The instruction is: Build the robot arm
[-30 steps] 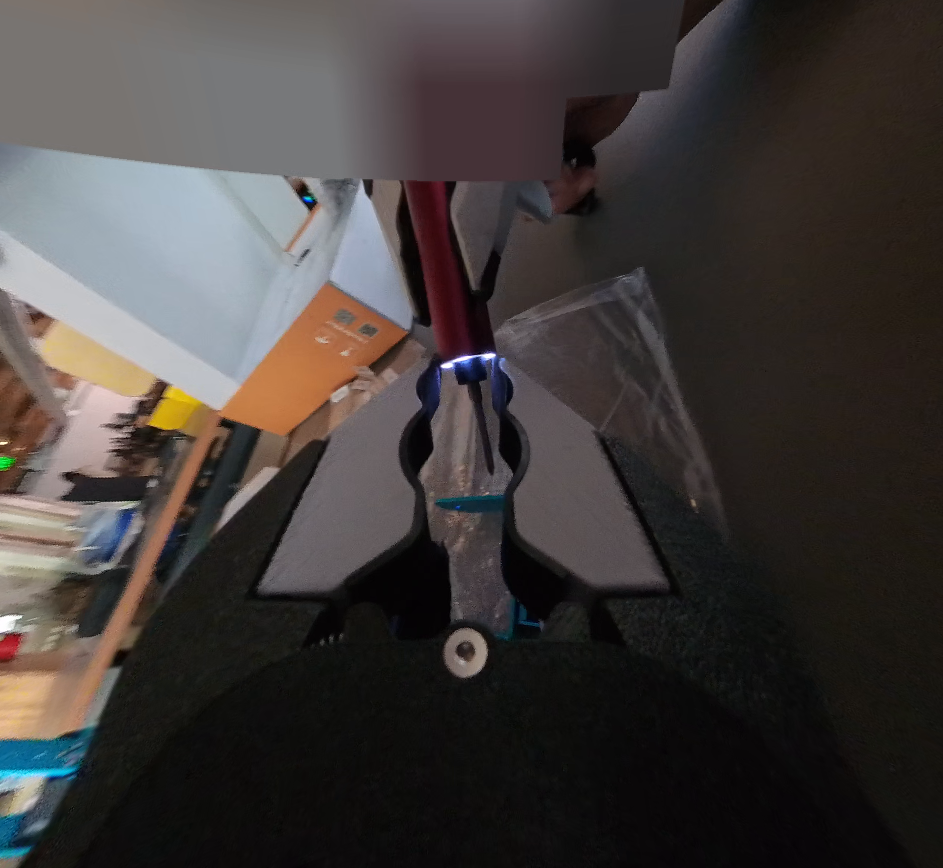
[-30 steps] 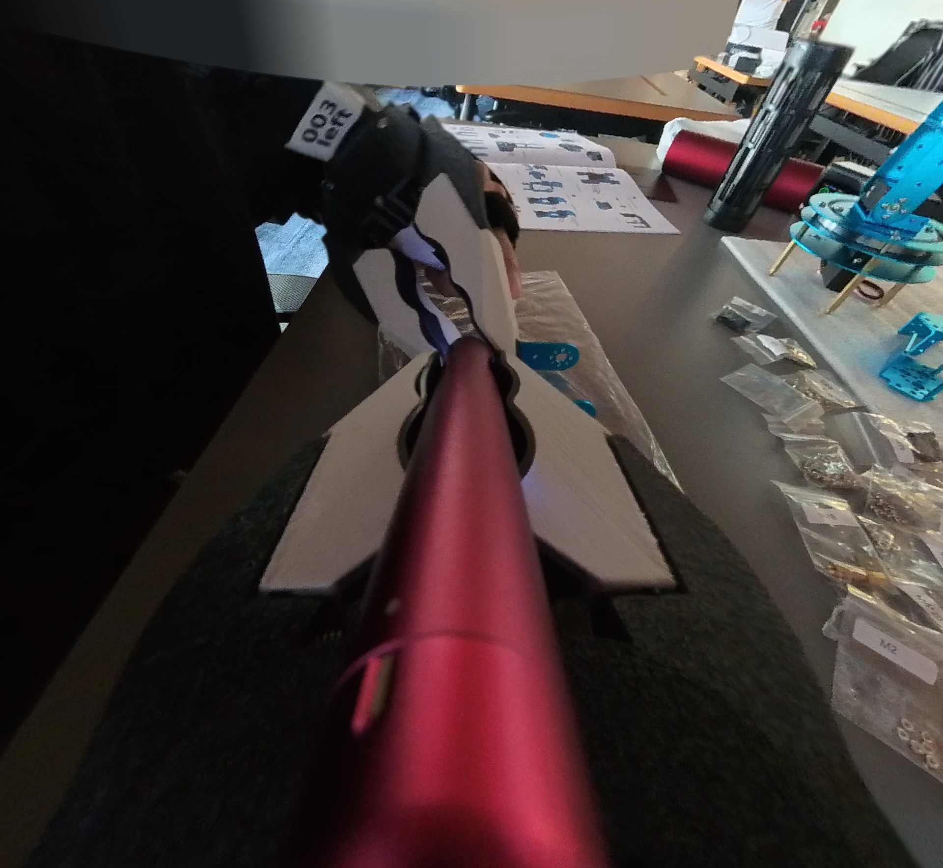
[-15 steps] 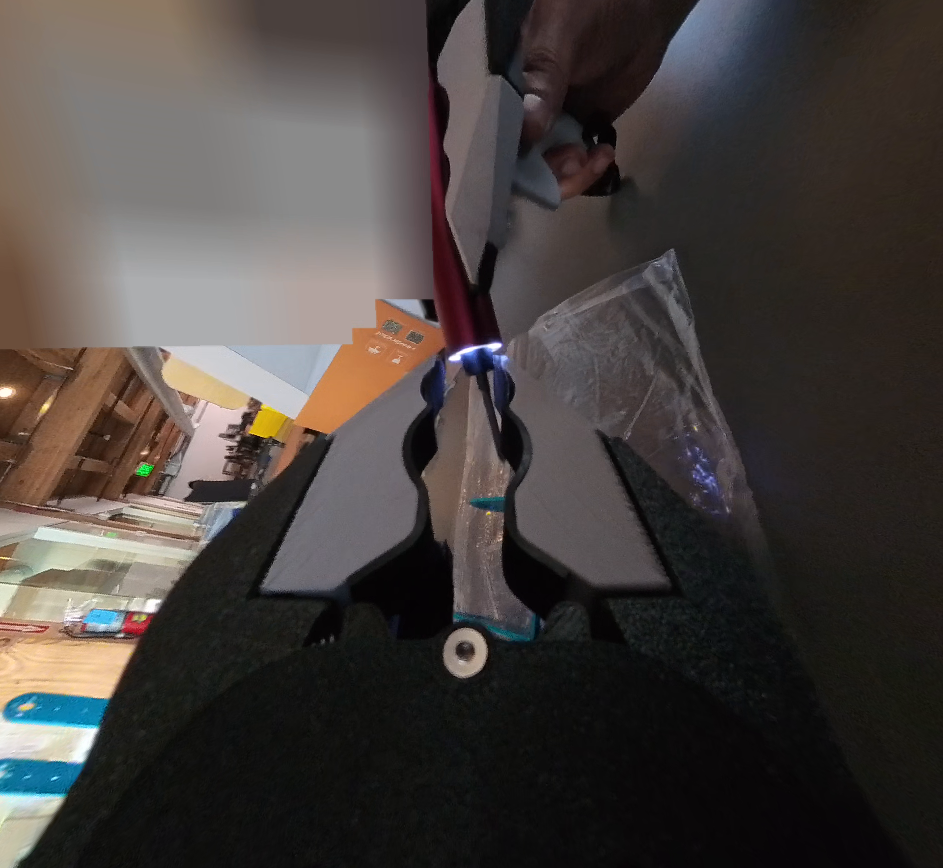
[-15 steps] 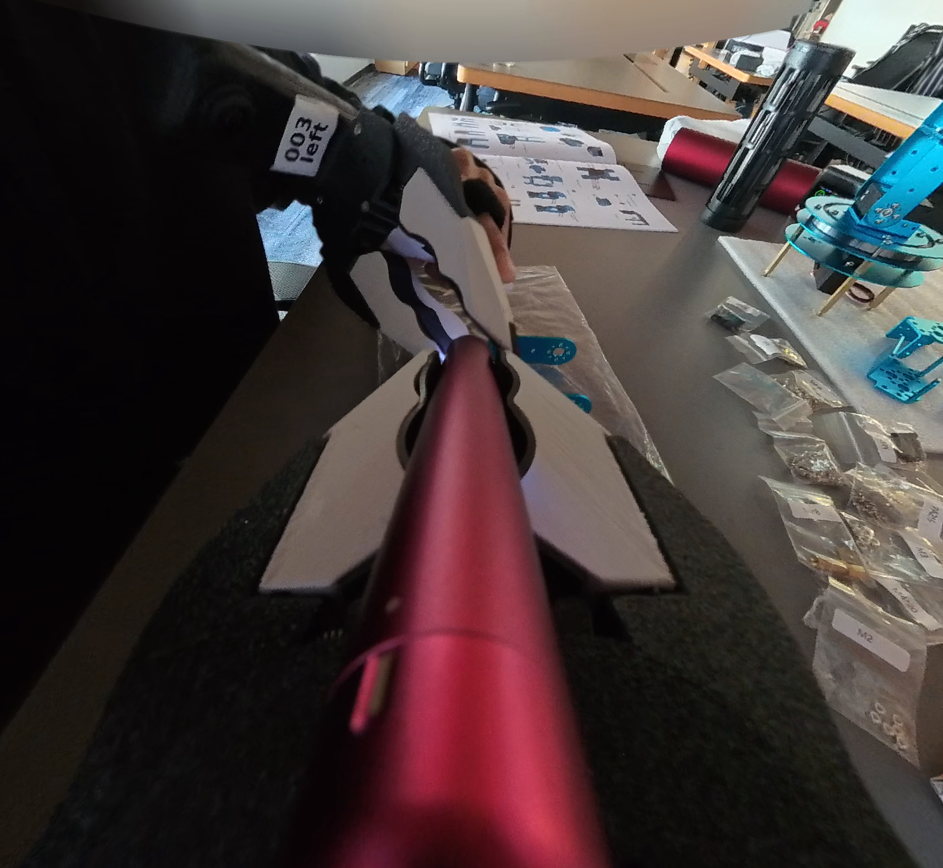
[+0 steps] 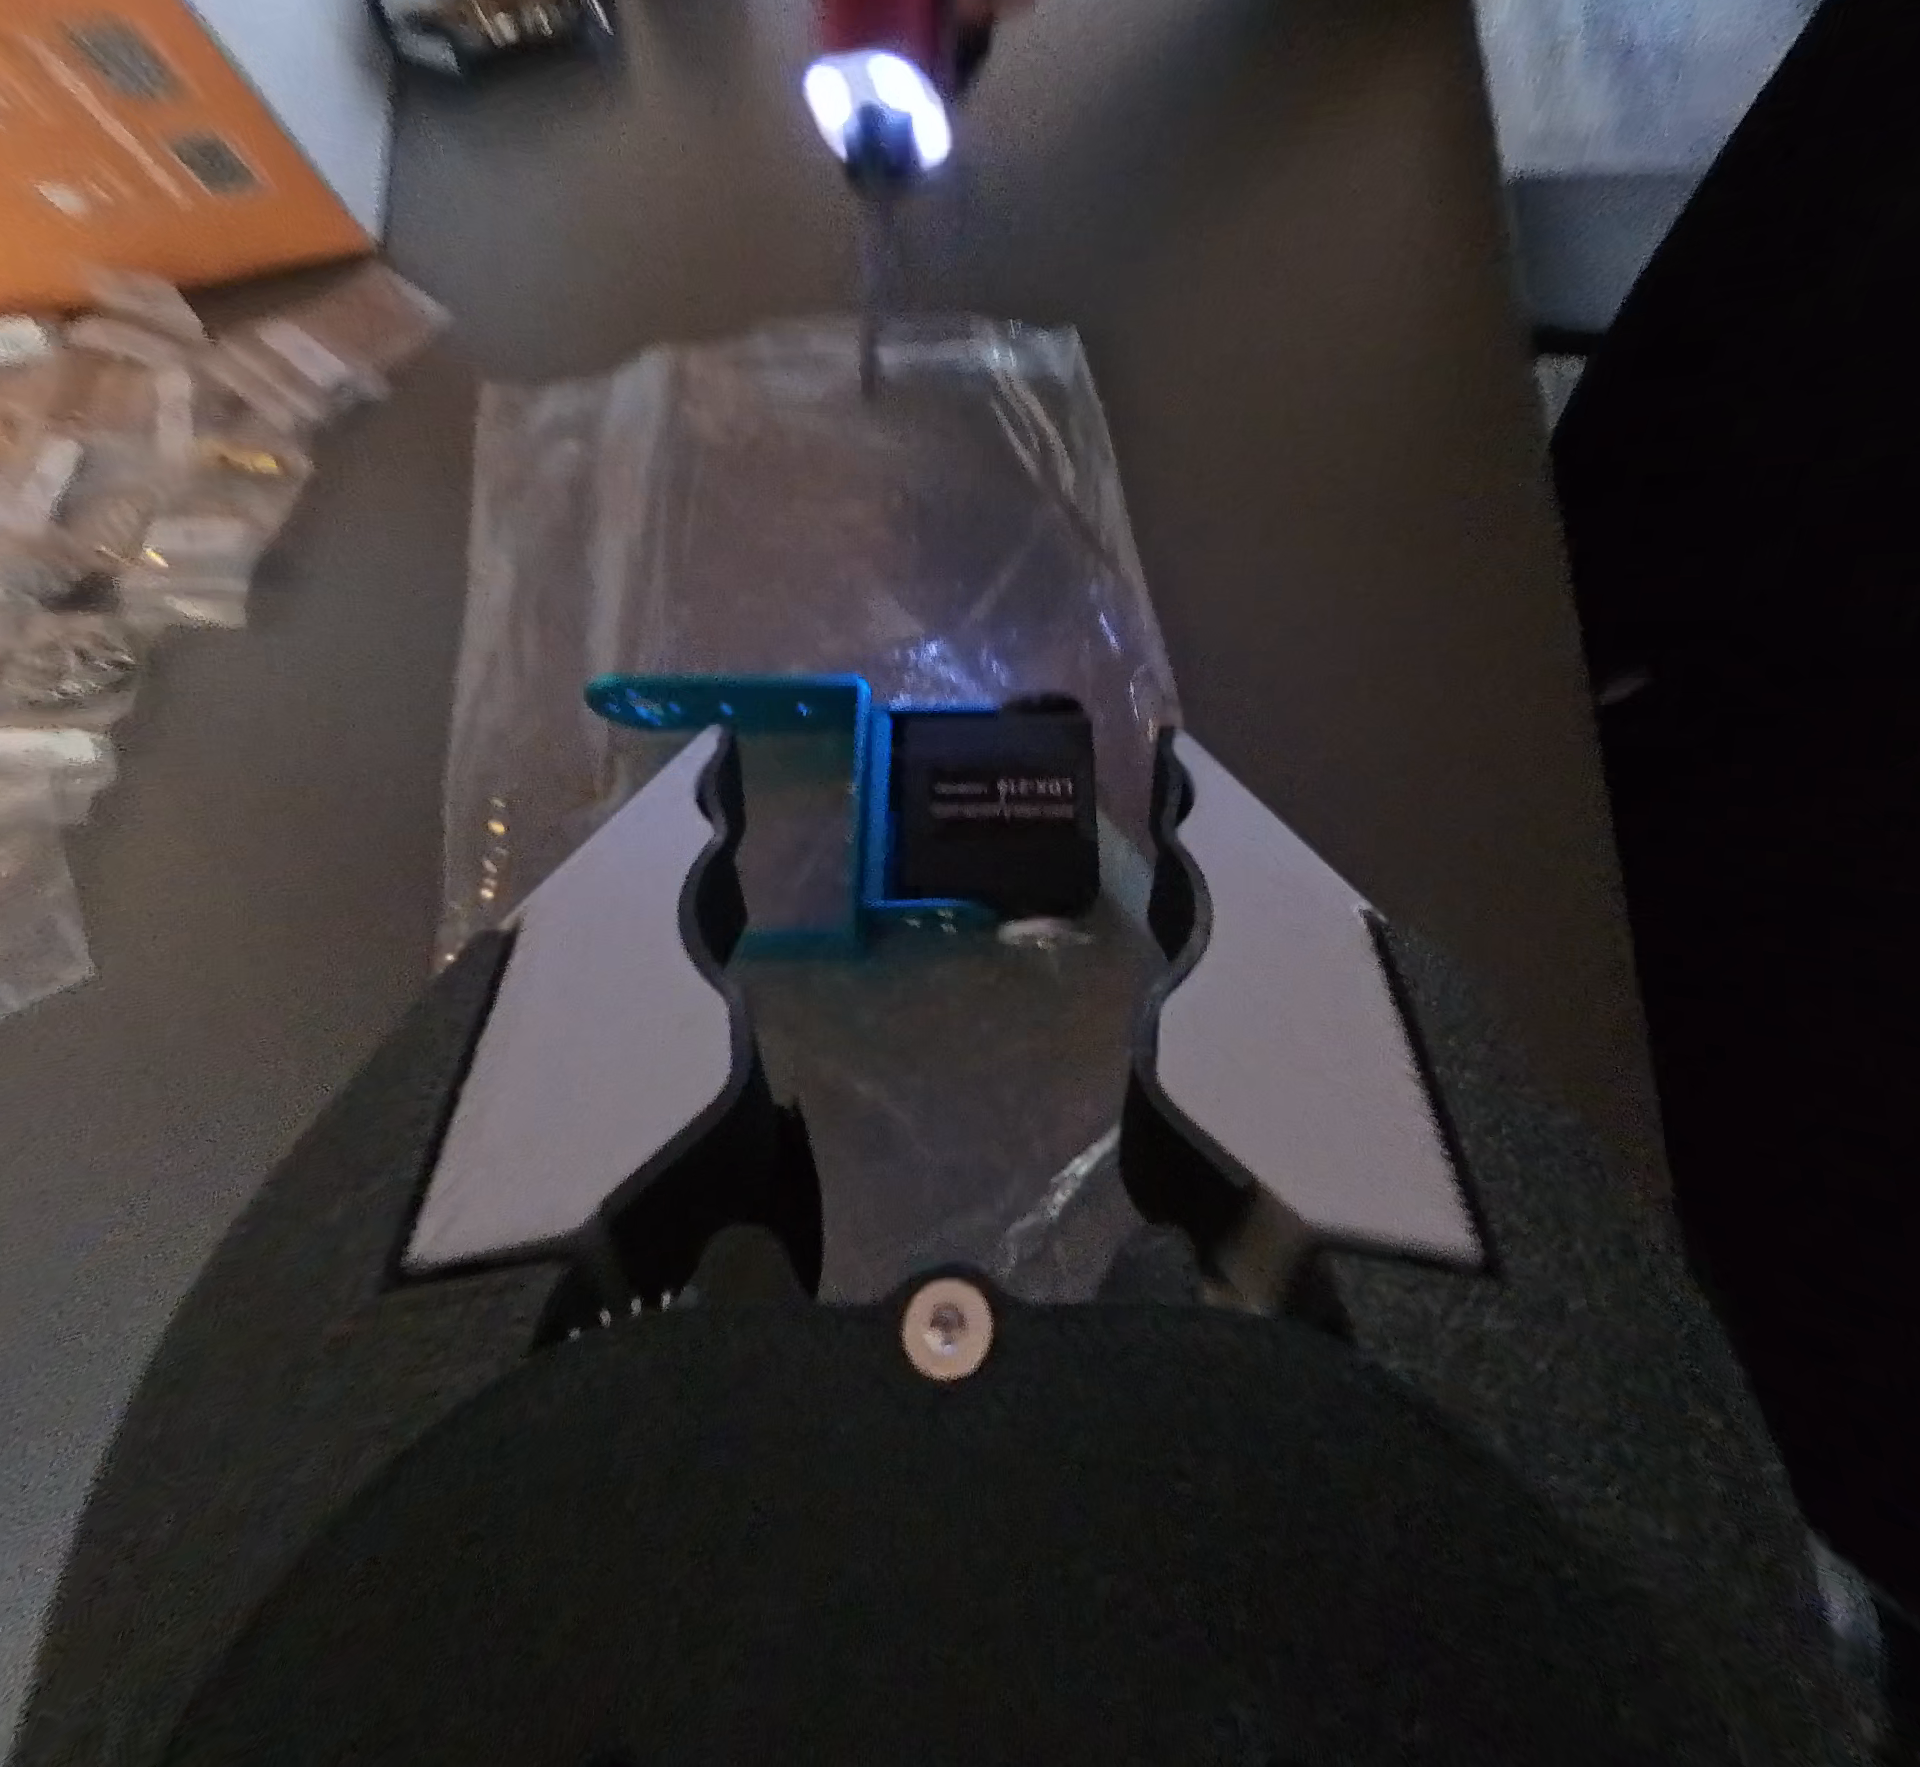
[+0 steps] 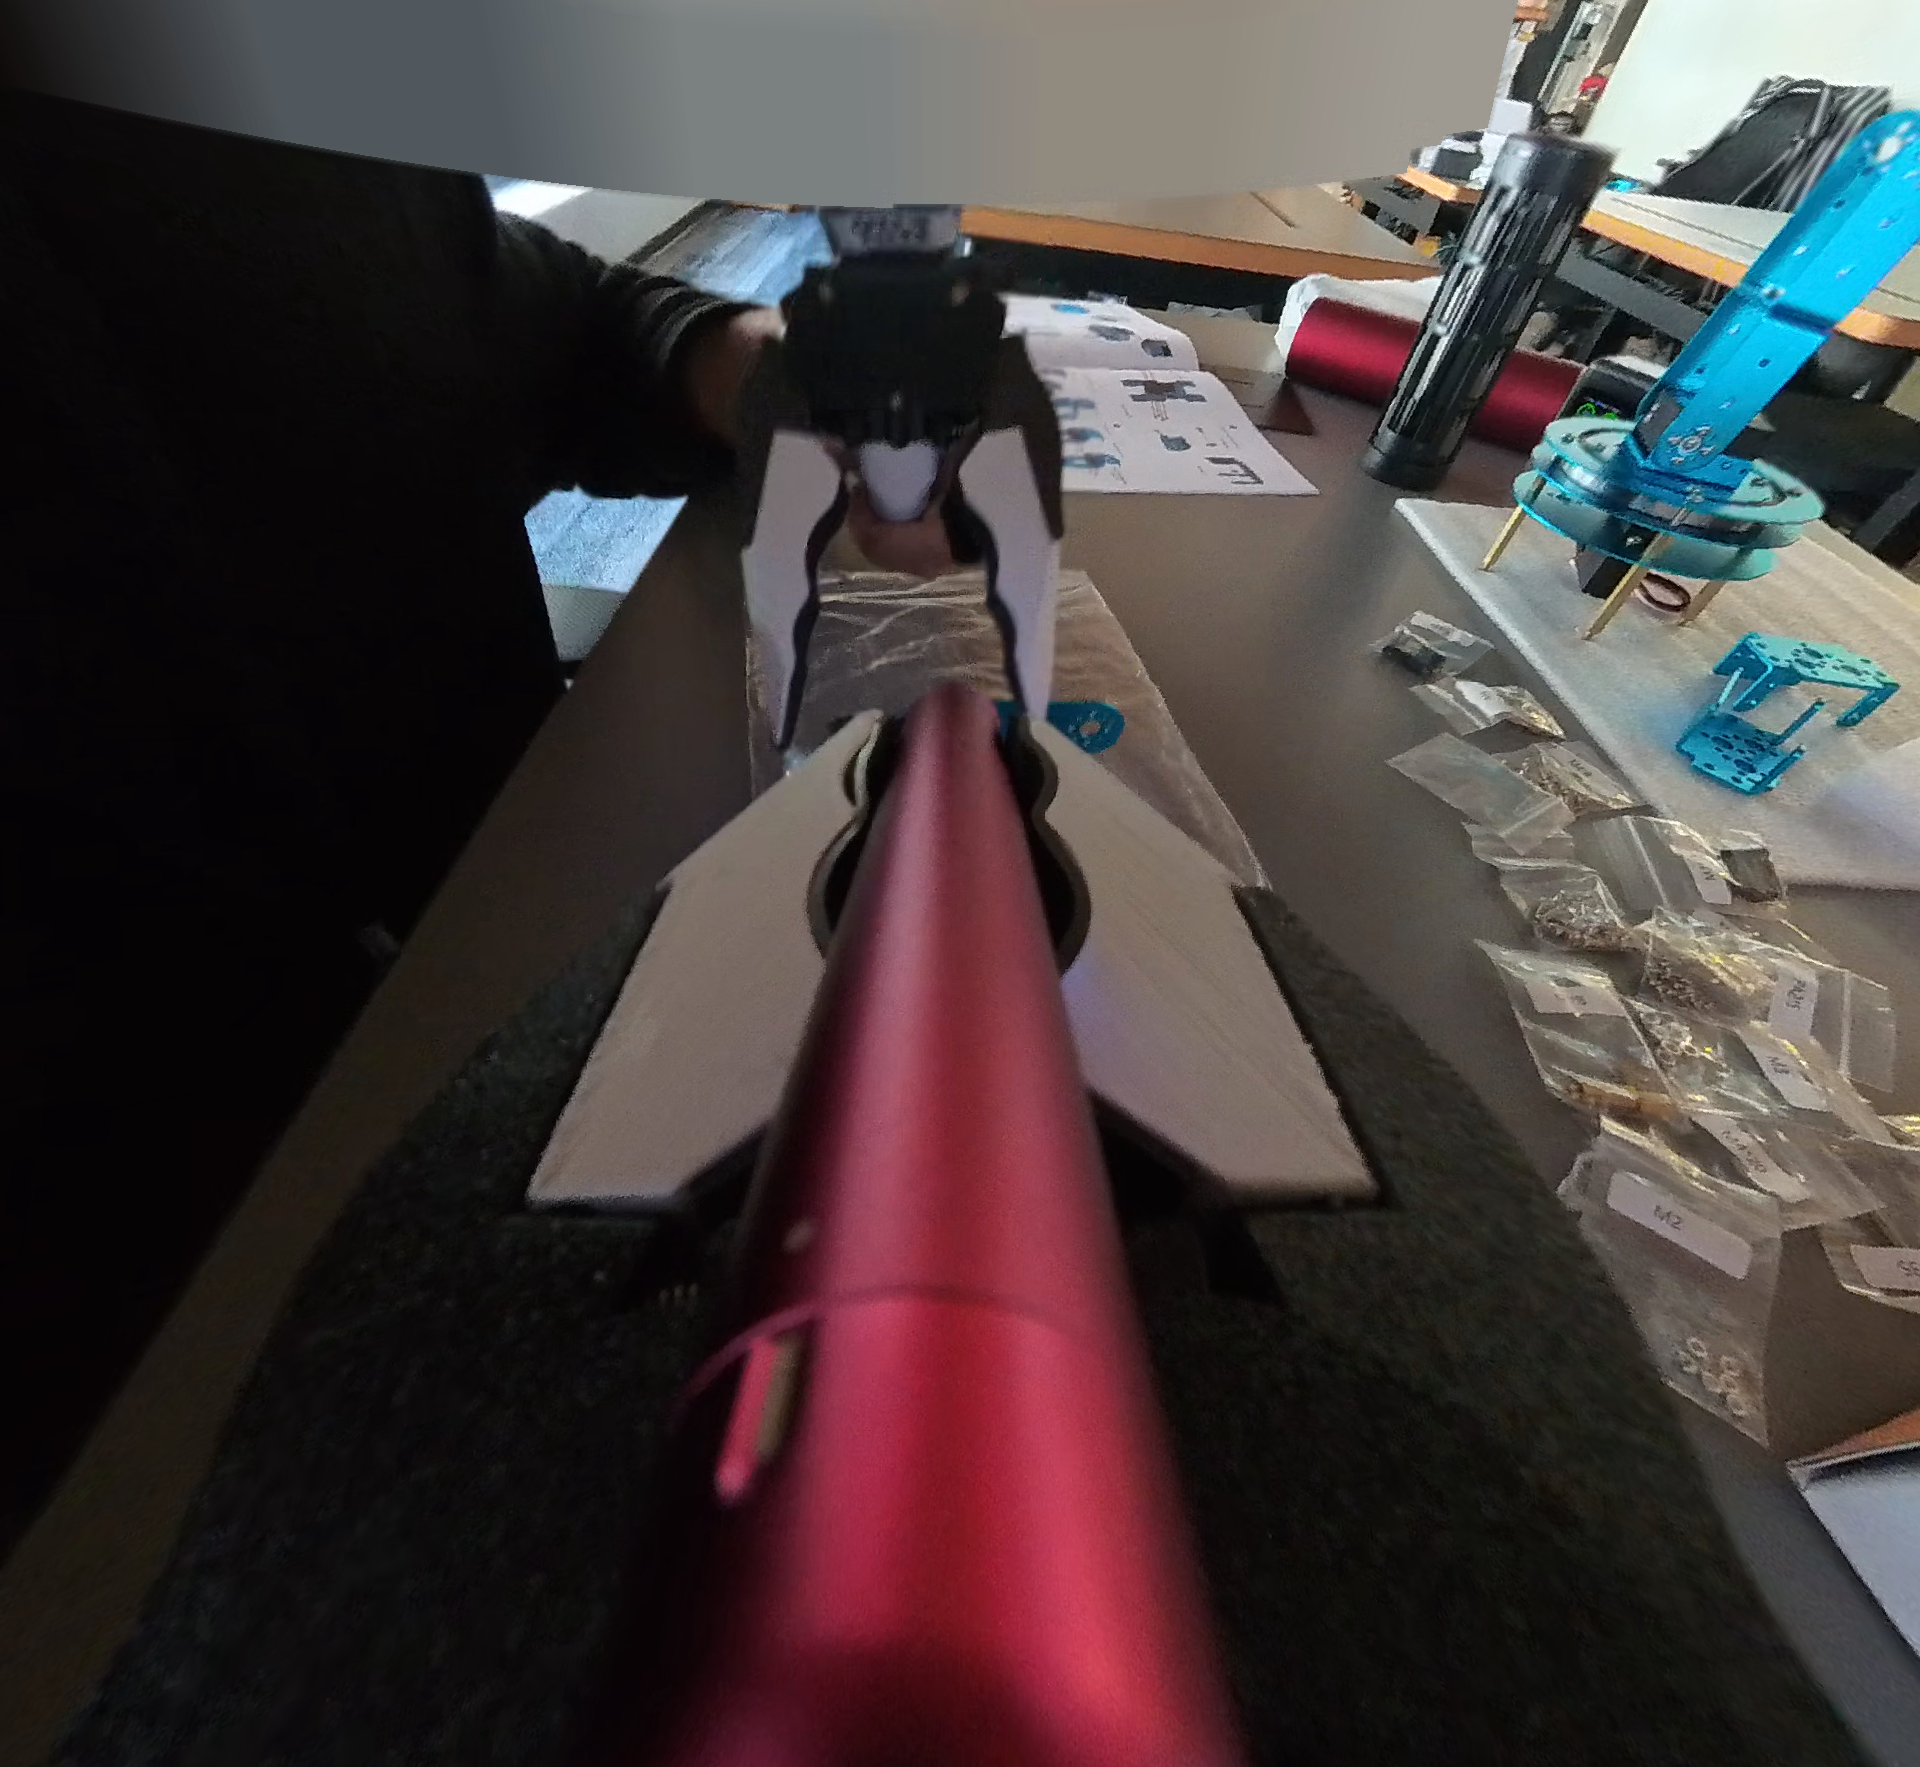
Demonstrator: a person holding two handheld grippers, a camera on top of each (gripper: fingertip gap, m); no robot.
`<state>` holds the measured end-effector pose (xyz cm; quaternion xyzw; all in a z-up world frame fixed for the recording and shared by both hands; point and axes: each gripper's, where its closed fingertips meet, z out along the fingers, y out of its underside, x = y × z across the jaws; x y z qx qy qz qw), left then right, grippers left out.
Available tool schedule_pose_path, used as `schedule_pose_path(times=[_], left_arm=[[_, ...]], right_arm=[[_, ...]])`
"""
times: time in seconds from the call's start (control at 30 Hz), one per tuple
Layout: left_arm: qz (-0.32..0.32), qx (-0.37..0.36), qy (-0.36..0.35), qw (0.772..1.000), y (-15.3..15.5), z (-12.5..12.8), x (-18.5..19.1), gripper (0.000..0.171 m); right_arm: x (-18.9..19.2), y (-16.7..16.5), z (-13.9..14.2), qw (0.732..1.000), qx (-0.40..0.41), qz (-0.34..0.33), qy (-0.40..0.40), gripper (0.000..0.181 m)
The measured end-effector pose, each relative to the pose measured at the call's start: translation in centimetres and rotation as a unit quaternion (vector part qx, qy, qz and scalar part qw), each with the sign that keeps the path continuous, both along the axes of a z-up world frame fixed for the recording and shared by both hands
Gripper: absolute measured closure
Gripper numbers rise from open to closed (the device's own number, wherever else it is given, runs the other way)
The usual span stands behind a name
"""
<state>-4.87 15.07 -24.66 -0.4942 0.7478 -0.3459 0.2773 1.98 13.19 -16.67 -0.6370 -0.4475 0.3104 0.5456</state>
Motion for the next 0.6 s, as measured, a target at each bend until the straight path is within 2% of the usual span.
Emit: schedule_pose_path(times=[0.03, 0.13, 0.2, 0.3, 0.33, 0.43, 0.5, 0.6], left_arm=[[-0.002, 0.01, 0.014, 1.0, -0.2, -0.8, -0.1, 0.094], [-0.004, 0.025, 0.034, 0.999, -0.4, -2.0, 0.1, 0.111], [0.003, 0.031, 0.057, 0.998, 0.0, -2.9, 0.3, 0.115], [0.002, 0.045, 0.069, 0.997, -0.1, -2.9, 0.2, 0.116], [0.007, 0.077, 0.058, 0.995, 0.2, -2.6, 0.3, 0.118], [0.057, 0.188, -0.04, 0.98, 1.5, -0.2, 0.8, 0.117], [0.102, 0.195, -0.102, 0.97, 1.6, 1.4, 0.5, 0.117], [0.149, 0.186, -0.158, 0.958, 2.1, 2.3, -0.4, 0.116]], right_arm=[[0.1, 0.0, 0.3, 1.0, -0.007, -0.002, 0.007, 0.158], [0.5, 0.2, 0.4, 0.999, -0.031, -0.023, 0.003, 0.159], [0.7, 0.5, 0.4, 0.997, -0.058, -0.049, 0.017, 0.16], [0.8, 0.5, -0.1, 0.988, -0.107, -0.094, 0.055, 0.16], [0.8, 0.5, -0.1, 0.983, -0.118, -0.114, 0.078, 0.159], [0.1, 0.0, -0.3, 0.958, -0.177, -0.152, 0.167, 0.159], [-0.4, -0.3, -0.6, 0.937, -0.204, -0.183, 0.218, 0.159], [-1.0, -0.5, -1.4, 0.905, -0.244, -0.215, 0.274, 0.159]])
